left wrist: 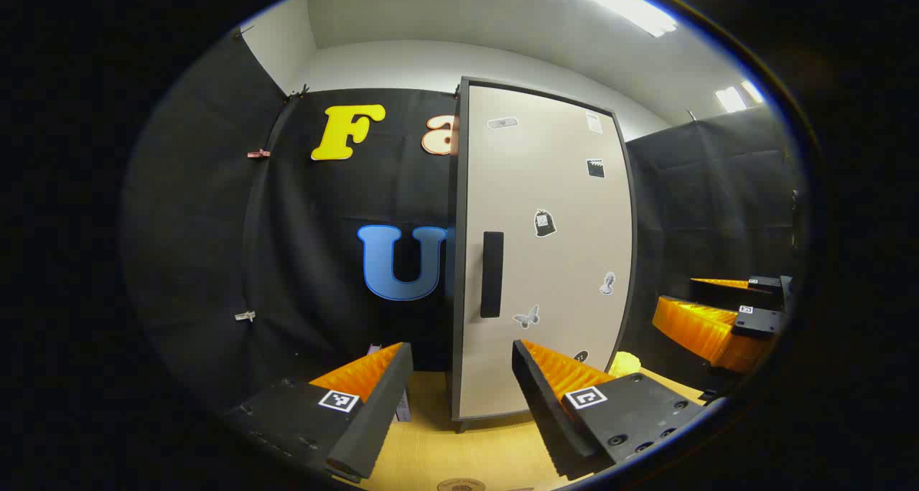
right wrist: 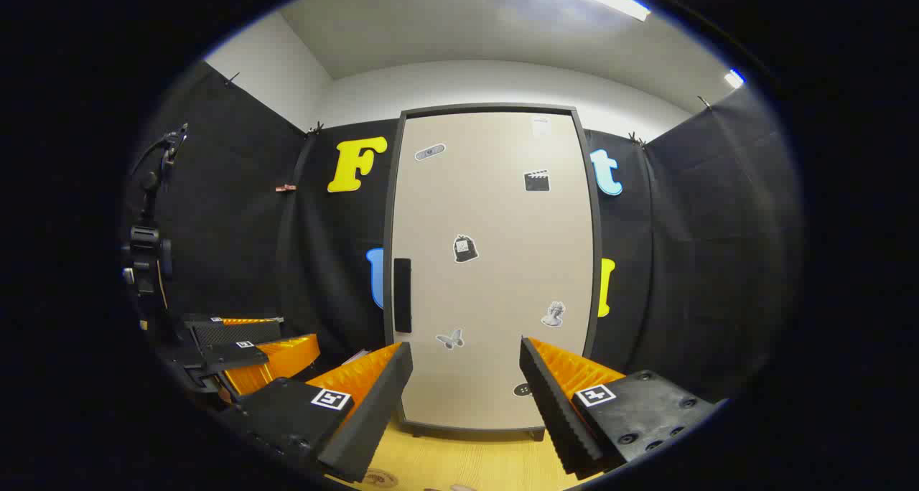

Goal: Open the cabinet door with the right hand, grasp the bottle in the cabinet with the left hand and place it on the coaster, then close the cabinet door with the right hand.

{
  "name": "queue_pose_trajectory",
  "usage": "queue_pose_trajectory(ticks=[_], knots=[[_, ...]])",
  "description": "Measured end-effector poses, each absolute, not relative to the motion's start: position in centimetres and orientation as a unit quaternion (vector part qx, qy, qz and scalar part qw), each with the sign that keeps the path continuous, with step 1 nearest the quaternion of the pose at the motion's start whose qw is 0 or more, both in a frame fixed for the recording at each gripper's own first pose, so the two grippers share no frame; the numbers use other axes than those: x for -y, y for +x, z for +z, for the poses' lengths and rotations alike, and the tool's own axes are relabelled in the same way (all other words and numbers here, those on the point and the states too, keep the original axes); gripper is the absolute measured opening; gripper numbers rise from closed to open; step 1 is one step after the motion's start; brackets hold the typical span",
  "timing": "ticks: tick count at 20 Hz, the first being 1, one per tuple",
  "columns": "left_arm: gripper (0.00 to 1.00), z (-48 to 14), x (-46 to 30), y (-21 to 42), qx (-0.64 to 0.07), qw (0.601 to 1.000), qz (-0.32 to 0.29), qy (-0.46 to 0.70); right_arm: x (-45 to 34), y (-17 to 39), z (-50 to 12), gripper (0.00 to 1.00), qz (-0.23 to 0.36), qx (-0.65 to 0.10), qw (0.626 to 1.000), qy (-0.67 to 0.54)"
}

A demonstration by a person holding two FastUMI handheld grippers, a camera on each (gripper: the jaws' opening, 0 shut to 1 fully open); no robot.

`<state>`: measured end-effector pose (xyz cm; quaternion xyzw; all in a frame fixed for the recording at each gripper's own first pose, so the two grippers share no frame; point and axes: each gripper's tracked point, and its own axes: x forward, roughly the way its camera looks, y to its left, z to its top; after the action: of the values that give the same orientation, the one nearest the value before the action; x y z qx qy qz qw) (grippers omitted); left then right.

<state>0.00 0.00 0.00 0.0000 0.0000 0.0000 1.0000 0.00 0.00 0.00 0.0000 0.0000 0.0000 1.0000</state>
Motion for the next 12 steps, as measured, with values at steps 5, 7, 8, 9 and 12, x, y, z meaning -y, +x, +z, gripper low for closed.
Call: queue_pose_trajectory(ticks=[5,7,8,9,12], knots=[[0.89,-0.1,-0.5,-0.4,-0.001,1.0,-0.003,0.006,-1.0,-0.1,0.1,0.97,0.004,-0.001,1.0,-0.015],[0.89,-0.1,-0.7,-0.5,0.0,1.0,-0.006,0.009,-0.9,-0.1,0.1,0.97,-0.008,0.002,1.0,-0.028],[0.89,-0.1,-0.7,-0.5,0.001,1.0,-0.008,0.008,-1.3,0.0,-0.1,0.97,-0.009,-0.001,0.999,-0.032],[0.89,-0.1,-0.8,-0.5,0.0,1.0,-0.011,0.008,-1.6,0.1,-0.3,0.97,-0.008,-0.002,0.999,-0.033],[0.89,-0.2,-1.4,-0.4,0.001,1.0,-0.011,0.01,-1.6,0.4,0.1,0.97,-0.018,0.004,0.999,-0.037]])
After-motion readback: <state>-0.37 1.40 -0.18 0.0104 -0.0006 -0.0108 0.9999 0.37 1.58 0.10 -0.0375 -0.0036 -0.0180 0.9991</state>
